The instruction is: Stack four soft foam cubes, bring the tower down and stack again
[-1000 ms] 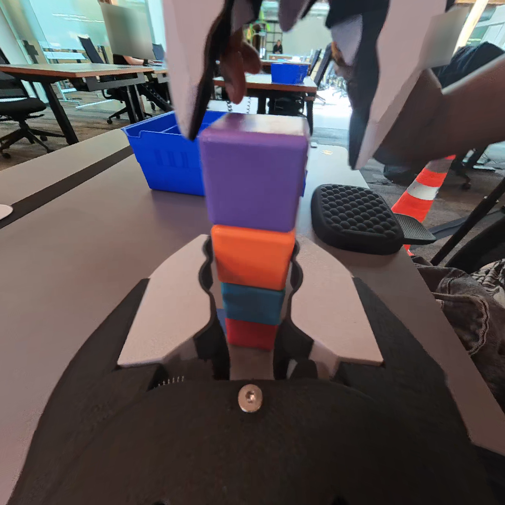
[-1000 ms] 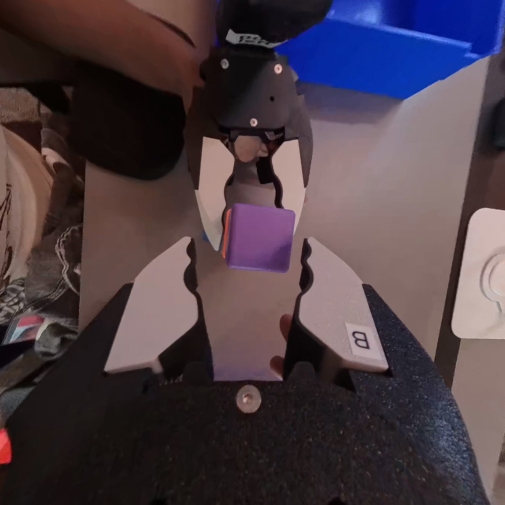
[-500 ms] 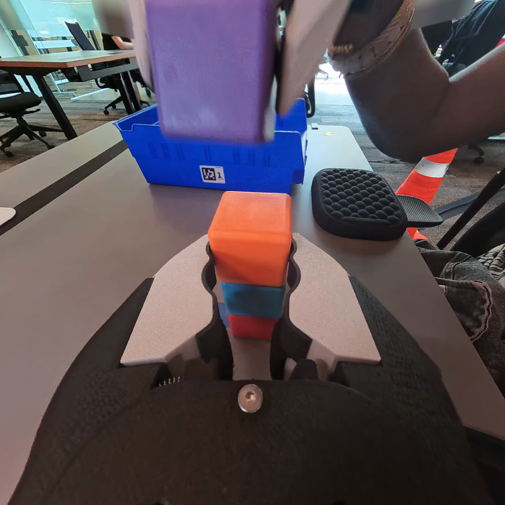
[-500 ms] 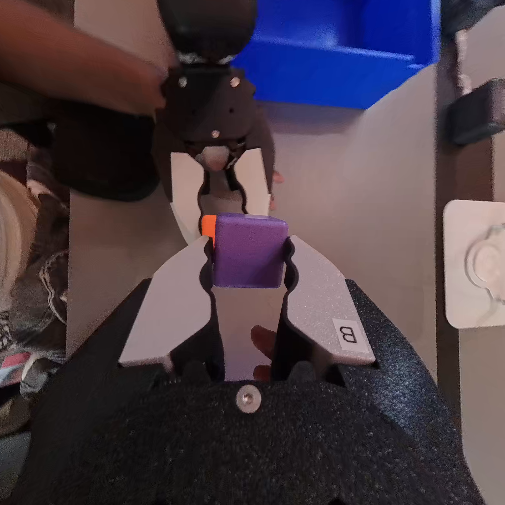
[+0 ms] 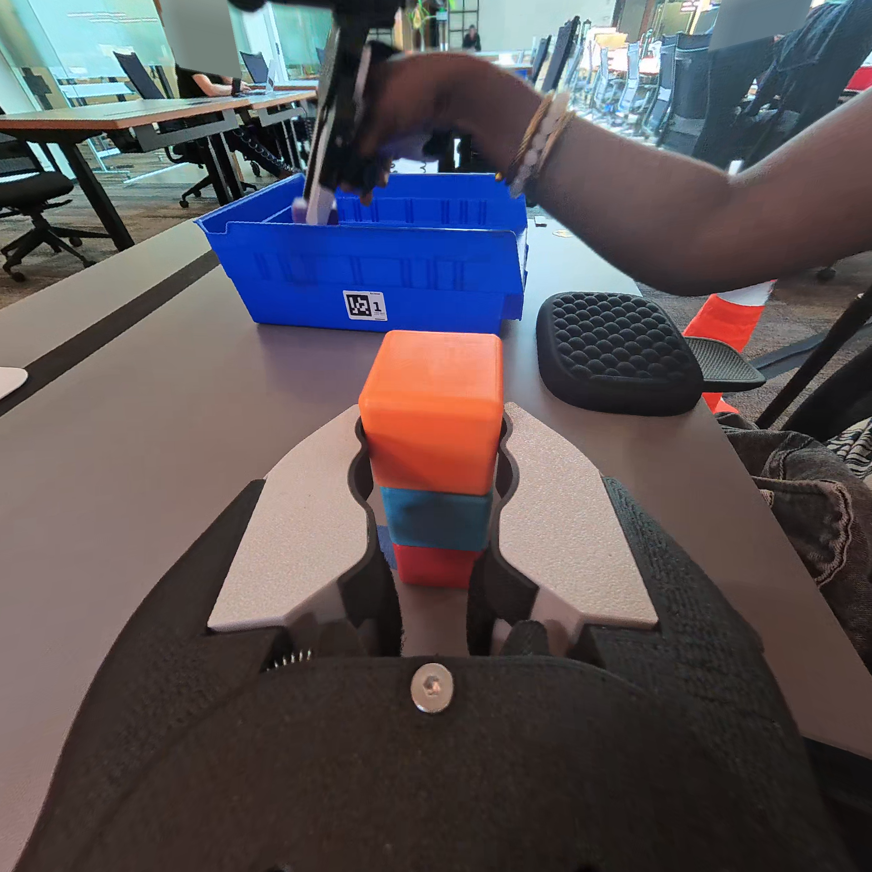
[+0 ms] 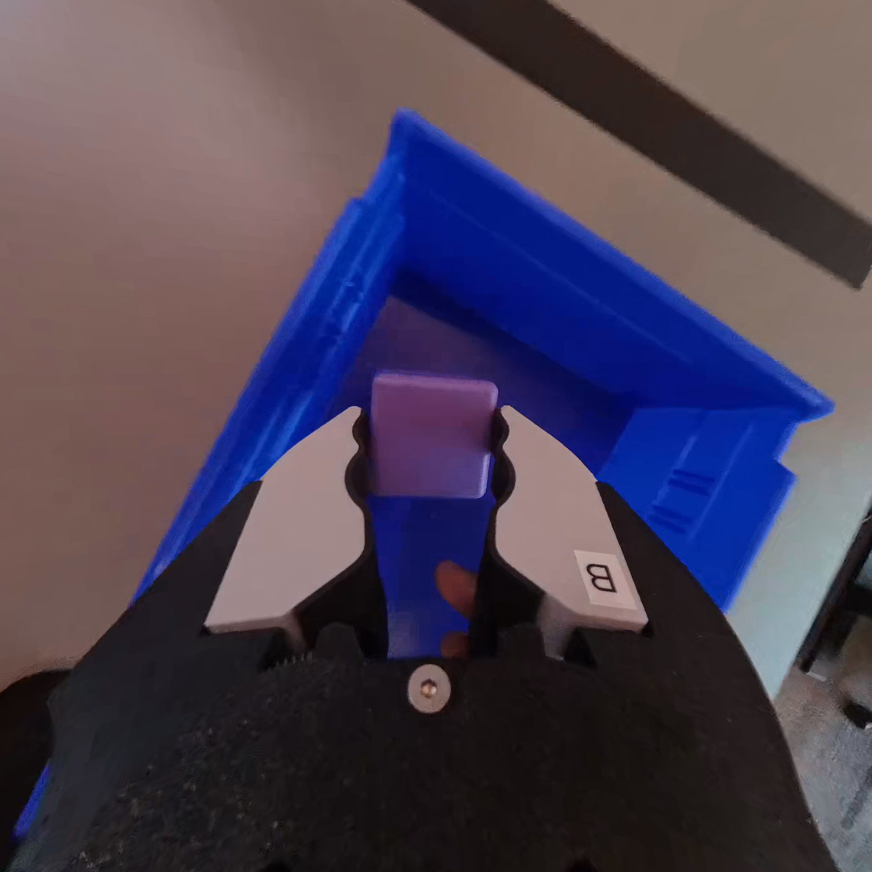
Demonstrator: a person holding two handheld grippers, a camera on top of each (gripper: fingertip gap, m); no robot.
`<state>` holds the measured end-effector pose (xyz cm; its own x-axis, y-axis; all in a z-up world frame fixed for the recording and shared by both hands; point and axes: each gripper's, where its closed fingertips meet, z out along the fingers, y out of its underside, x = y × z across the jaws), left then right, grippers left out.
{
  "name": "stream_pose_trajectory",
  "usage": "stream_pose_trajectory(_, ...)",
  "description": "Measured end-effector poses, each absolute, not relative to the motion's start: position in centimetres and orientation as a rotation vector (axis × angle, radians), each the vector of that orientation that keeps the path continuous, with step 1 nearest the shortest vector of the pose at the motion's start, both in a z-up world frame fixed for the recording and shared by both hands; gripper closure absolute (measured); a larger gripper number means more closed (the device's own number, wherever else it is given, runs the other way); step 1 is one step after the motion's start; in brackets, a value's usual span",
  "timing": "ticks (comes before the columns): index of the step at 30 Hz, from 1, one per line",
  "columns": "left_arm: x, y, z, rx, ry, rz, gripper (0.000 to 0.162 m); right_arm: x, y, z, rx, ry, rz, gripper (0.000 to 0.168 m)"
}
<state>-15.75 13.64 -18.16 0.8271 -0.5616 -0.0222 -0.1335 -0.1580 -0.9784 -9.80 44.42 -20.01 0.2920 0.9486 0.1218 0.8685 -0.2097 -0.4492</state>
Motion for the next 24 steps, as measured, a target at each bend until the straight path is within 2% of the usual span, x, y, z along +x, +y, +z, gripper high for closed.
stream_pose_trajectory(7, -15.8, 13.6, -18.1, -1.711, 0.546, -0.408, 0.112, -11.3, 47.0, -25.9, -2.317, -1.633, 0.191, 0.119)
stream_pose_trajectory(12, -15.7, 13.7, -18.1, -1.715, 0.557, -0.403, 0.112, -11.3, 47.0, -26.1, -2.299, -1.638, 0.192, 0.118)
stream_pose_trajectory(14, -16.0, 13.8, -18.2, -1.727, 0.557, -0.363, 0.11, -11.5, 46.9, -24.4, -2.263, -1.58, 0.266, 0.103)
stream_pose_trajectory(16, -16.6, 13.9, -18.1, -1.725, 0.534, -0.316, 0.082, -11.4, 47.0, -21.3, -2.196, -1.489, 0.325, 0.091)
stream_pose_trajectory(18, -16.7, 13.8, -18.8, -1.766, 0.537, -0.328, 0.069, -11.3, 46.3, -17.0, -2.069, -1.434, 0.359, 0.087)
stream_pose_trajectory(21, -16.5, 13.7, -20.6, -1.847, 0.577, -0.334, 0.068, -13.6, 39.3, -10.0, -1.691, -1.588, 0.598, 0.097)
stream_pose_trajectory(24, -15.8, 13.9, -21.6, -1.875, 0.607, -0.345, 0.077, -15.4, 26.1, -7.6, -1.234, -2.028, 0.896, 0.093)
